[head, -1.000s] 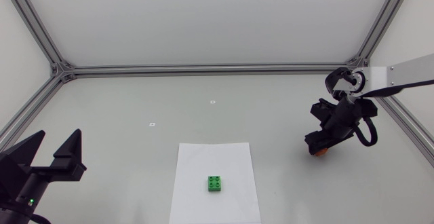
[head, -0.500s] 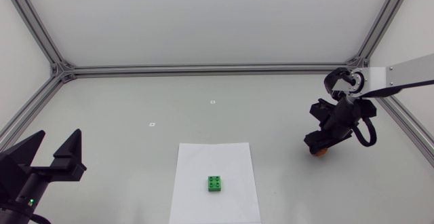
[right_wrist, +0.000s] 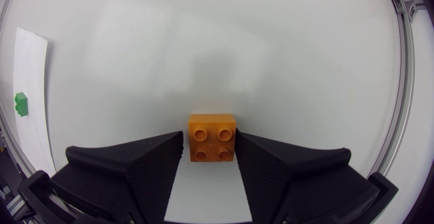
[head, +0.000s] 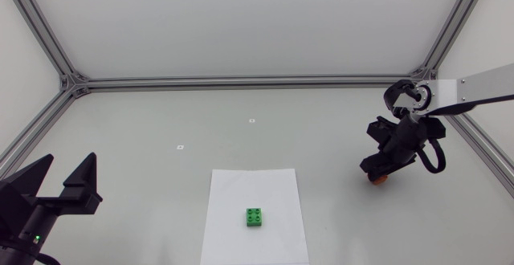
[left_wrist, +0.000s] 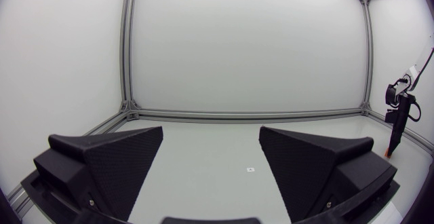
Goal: Pick up the orange 2x2 brick with the right arm and stack it on top of the green 2x2 brick in the center
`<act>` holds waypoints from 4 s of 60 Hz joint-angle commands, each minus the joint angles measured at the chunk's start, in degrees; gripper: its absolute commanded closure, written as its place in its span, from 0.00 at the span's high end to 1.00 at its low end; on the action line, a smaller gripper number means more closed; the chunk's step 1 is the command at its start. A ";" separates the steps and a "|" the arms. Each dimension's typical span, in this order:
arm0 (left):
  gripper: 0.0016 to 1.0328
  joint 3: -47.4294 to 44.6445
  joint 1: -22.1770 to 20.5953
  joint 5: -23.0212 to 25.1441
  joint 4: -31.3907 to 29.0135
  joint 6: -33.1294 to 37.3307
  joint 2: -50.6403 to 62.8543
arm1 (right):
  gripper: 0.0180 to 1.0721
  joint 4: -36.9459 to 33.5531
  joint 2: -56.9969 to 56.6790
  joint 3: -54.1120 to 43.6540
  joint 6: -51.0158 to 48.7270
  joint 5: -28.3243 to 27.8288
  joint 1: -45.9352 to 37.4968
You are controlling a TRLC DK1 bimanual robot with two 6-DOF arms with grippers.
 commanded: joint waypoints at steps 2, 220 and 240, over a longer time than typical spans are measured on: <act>0.96 -2.35 0.26 0.23 -0.84 0.73 -0.45 | 0.48 0.39 1.18 -1.27 0.40 0.30 0.26; 0.96 -2.35 0.26 0.23 -0.84 0.73 -0.45 | 0.30 -5.41 4.87 12.44 -14.98 1.35 57.74; 0.96 -2.35 0.26 0.23 -0.84 0.73 -0.45 | 0.30 -5.59 5.75 12.88 -14.54 1.35 57.82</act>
